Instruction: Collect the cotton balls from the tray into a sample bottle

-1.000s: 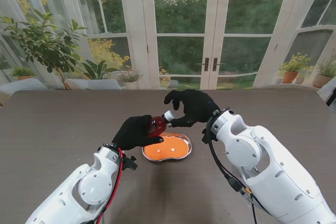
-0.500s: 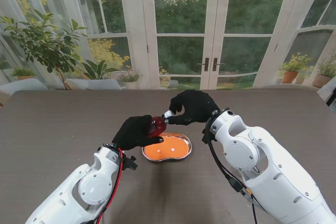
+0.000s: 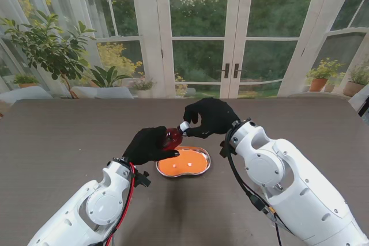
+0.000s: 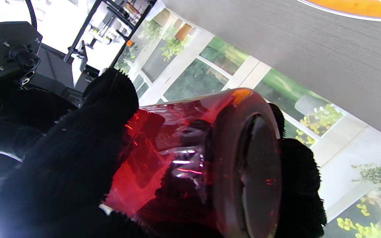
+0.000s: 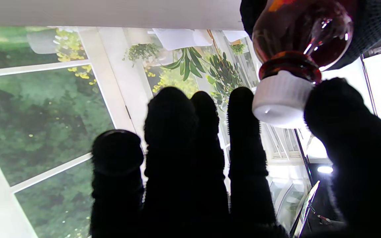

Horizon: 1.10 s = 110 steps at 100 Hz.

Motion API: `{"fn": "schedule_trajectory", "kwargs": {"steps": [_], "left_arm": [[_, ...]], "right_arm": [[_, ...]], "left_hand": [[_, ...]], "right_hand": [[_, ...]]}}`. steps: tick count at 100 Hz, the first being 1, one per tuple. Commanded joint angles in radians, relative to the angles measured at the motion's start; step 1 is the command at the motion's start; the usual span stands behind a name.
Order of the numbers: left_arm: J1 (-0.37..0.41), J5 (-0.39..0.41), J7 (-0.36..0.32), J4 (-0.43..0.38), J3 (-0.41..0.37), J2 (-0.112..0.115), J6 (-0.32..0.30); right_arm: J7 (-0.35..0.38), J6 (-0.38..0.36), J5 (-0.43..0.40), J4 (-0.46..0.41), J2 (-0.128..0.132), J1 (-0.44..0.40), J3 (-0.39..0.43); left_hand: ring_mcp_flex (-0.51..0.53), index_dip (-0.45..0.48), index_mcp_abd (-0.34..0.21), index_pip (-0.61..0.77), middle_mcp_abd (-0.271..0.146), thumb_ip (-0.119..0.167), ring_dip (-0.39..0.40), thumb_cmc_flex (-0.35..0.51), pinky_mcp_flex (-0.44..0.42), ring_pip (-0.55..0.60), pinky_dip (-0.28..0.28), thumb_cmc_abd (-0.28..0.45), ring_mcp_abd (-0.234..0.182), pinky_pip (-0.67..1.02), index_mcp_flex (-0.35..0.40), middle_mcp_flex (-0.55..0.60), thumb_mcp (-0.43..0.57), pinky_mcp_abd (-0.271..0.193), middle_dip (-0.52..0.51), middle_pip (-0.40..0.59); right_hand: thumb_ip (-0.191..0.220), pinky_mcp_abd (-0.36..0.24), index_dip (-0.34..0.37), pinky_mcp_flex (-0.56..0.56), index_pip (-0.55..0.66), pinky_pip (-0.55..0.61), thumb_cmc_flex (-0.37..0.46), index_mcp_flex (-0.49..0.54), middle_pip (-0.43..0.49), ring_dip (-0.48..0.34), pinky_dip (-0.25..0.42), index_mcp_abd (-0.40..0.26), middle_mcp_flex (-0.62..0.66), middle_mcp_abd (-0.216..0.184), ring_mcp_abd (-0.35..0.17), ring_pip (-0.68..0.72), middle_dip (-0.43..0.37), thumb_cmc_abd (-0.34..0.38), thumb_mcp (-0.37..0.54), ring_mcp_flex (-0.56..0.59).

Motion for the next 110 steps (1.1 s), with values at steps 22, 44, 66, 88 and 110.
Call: {"fn": "schedule_trajectory", "kwargs": {"steps": [22,44,66,88,110], "left_arm": [[0.002,-0.003,-0.02,-0.005,-0.002,-0.002,0.0],[0.003,-0.003,-0.02,-0.006,-0.004,-0.002,0.001],[0.005,-0.004,-0.024,-0.008,-0.005,-0.001,0.002],[0.006,-0.006,-0.028,-0.01,-0.005,0.0,0.004],[0.007,-0.006,-0.03,-0.01,-0.005,0.0,0.006]], "right_arm": [[0.012,-0.027,0.014,0.018,-0.007,0.003,-0.011],[-0.008,-0.035,0.03,0.031,-0.012,0.005,-0.019],[-0.045,-0.043,0.03,0.044,-0.02,0.003,-0.016],[-0.059,-0.048,0.03,0.045,-0.022,0.001,-0.003],[-0.063,-0.056,0.03,0.044,-0.022,-0.002,0.004]], "left_hand": [[0.026,0.013,-0.209,0.127,-0.057,0.008,0.0,0.285,-0.032,0.018,-0.01,0.207,0.05,-0.036,0.126,0.063,0.203,-0.019,-0.004,0.011],[0.025,0.013,-0.207,0.127,-0.056,0.009,0.0,0.285,-0.033,0.018,-0.01,0.207,0.052,-0.037,0.125,0.062,0.203,-0.019,-0.003,0.011],[0.024,0.013,-0.207,0.127,-0.057,0.008,0.0,0.285,-0.034,0.018,-0.01,0.209,0.054,-0.037,0.124,0.061,0.202,-0.019,-0.003,0.01],[0.023,0.013,-0.206,0.126,-0.057,0.009,0.0,0.284,-0.035,0.018,-0.01,0.208,0.053,-0.038,0.124,0.061,0.202,-0.018,-0.004,0.009],[0.023,0.014,-0.205,0.126,-0.054,0.009,-0.001,0.286,-0.035,0.017,-0.01,0.208,0.055,-0.038,0.125,0.061,0.203,-0.018,-0.005,0.008]], "right_hand": [[-0.021,-0.002,-0.039,0.023,0.09,0.05,0.167,-0.029,0.031,0.01,-0.014,-0.109,0.03,-0.033,-0.029,0.021,0.033,-0.179,0.125,0.072],[-0.017,0.009,-0.068,0.04,0.173,0.058,0.204,0.021,0.028,0.021,-0.015,-0.139,0.087,-0.04,-0.022,0.048,0.071,-0.158,0.139,0.084],[-0.001,0.014,-0.069,0.056,0.206,0.066,0.208,0.077,0.028,0.031,-0.017,-0.139,0.147,-0.048,-0.021,0.087,0.074,-0.107,0.149,0.085],[0.001,0.013,-0.067,0.06,0.214,0.067,0.214,0.086,0.024,0.031,-0.019,-0.14,0.157,-0.053,-0.023,0.097,0.077,-0.114,0.154,0.084],[-0.001,0.01,-0.068,0.061,0.216,0.068,0.212,0.086,0.02,0.029,-0.021,-0.141,0.161,-0.054,-0.022,0.1,0.078,-0.115,0.157,0.084]]}}
